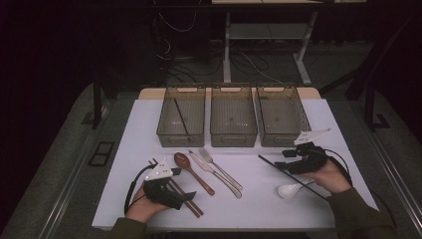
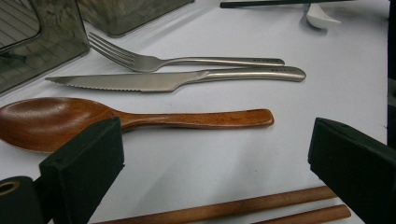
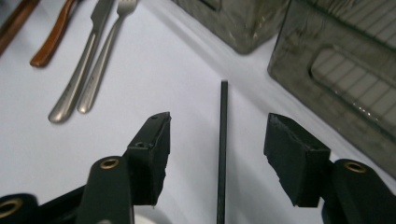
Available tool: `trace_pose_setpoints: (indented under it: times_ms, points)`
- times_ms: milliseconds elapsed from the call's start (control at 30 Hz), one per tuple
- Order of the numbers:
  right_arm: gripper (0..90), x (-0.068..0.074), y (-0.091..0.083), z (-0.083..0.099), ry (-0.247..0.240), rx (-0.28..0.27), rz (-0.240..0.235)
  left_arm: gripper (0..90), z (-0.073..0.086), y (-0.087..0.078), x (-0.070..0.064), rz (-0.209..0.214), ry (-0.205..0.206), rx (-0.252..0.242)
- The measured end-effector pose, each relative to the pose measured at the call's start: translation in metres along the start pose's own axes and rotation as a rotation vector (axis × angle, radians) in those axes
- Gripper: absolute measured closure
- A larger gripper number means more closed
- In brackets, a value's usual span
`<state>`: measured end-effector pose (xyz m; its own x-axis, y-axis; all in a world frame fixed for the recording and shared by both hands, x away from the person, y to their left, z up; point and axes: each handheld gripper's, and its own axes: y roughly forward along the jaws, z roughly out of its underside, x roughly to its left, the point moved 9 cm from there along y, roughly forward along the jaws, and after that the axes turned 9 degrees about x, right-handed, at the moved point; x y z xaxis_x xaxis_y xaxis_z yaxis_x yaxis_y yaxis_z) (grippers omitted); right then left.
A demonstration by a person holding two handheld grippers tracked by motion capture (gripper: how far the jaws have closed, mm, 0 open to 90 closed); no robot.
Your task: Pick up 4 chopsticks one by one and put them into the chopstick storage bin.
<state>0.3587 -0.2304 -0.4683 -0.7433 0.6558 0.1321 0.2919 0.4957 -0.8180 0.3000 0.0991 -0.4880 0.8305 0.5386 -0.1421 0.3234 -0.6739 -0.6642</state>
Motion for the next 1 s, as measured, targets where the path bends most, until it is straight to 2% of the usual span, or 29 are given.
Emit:
trace_pose_setpoints:
  times_ms: [500, 667, 1000]
  points:
    - [53.7, -0.006, -0.003, 0.037, 0.028, 0.050, 0.015, 2.7, 0.001, 0.000, 0.000, 0.000, 0.002, 0.003]
    - [58.5, -0.006, -0.003, 0.047, 0.041, 0.066, 0.001, 2.7, 0.001, 0.000, 0.000, -0.001, 0.001, 0.003]
    - [70.6, -0.007, 0.005, 0.058, 0.027, 0.110, -0.013, 2.7, 0.001, 0.000, 0.000, -0.003, 0.001, 0.004]
